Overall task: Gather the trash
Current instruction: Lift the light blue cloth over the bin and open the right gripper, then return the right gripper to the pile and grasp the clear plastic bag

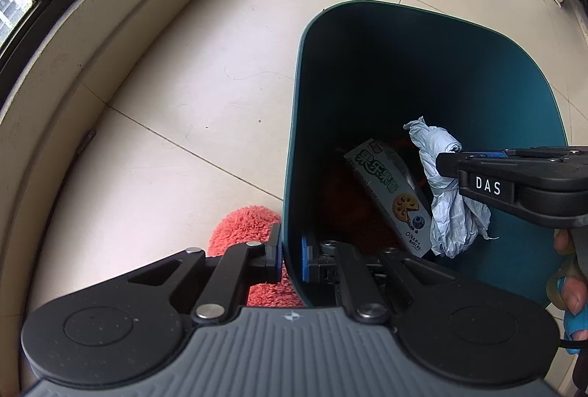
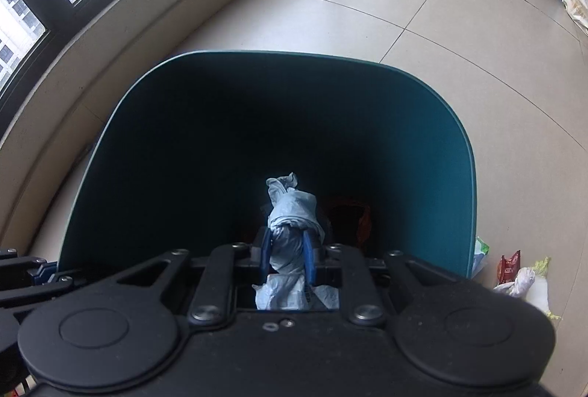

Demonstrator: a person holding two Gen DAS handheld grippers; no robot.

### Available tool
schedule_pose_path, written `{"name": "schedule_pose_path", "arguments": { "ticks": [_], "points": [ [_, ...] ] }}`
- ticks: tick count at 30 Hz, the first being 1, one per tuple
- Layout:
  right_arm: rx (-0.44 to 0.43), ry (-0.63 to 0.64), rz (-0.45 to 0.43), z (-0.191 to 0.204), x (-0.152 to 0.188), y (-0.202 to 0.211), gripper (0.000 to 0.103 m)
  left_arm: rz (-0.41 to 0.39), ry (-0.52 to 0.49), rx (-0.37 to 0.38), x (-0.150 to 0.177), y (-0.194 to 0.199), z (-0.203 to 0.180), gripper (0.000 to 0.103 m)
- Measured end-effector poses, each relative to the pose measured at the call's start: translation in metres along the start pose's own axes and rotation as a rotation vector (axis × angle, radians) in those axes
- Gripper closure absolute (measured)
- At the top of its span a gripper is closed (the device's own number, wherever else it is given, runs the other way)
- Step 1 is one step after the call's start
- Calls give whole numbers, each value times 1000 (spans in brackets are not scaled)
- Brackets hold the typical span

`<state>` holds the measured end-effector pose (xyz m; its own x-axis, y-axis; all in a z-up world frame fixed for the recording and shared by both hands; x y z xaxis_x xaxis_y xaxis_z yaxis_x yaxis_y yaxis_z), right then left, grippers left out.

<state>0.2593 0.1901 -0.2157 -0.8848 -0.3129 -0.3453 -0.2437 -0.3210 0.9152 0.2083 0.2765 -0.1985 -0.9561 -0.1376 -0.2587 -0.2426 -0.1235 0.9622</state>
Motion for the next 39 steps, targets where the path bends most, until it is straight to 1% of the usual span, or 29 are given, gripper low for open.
{"name": "schedule_pose_path", "arguments": {
  "ticks": [3,7,12,15,21,22,23,25,27,31,32,35,39],
  "points": [
    [15,-7,23,-1,4,-9,85,-1,-4,0,0,1,0,95],
    [19,1,41,1,6,-12,78,1,-1,1,0,0,0,95],
    [4,33,52,8,5,-8,73,1,-3,-2,0,0,0,95],
    [-18,47,40,10,6,4,69,0,-6,-7,0,0,0,95],
    [-67,84,-10,10,15,52,68,5,-3,-27,1,-2,-2,94],
    [-73,88,-19,7,16,60,66,5,-4,-33,1,-2,-3,94],
    [-83,86,-32,2,16,71,65,5,-6,-38,1,-2,-3,94],
    [-99,77,-51,-9,14,84,57,5,-9,-47,1,-3,-4,94],
    [-125,64,-65,-20,13,100,54,4,-12,-52,2,-3,-4,94],
    [-117,35,-111,-53,11,125,50,8,-14,-61,2,-4,-5,94],
    [-107,19,-120,-67,11,130,49,8,-14,-63,2,-4,-6,94],
    [-68,-40,-131,-105,12,130,46,10,-9,-63,2,-4,-6,94],
    [-18,-130,-107,-154,17,117,43,14,-14,-75,2,-4,-7,94]
  ]
}}
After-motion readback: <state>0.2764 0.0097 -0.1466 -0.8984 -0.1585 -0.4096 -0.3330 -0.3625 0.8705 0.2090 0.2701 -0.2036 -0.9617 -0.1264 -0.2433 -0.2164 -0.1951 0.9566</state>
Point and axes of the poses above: each gripper's, at about its wrist camera, not at the fingertips, and y roughly against the way its jaws point, z to its left, x to its underside, the point moved 9 cm from there along -y, roughly the way its jaws point, and after that the axes turned 12 degrees about -y, right-handed, at the moved point
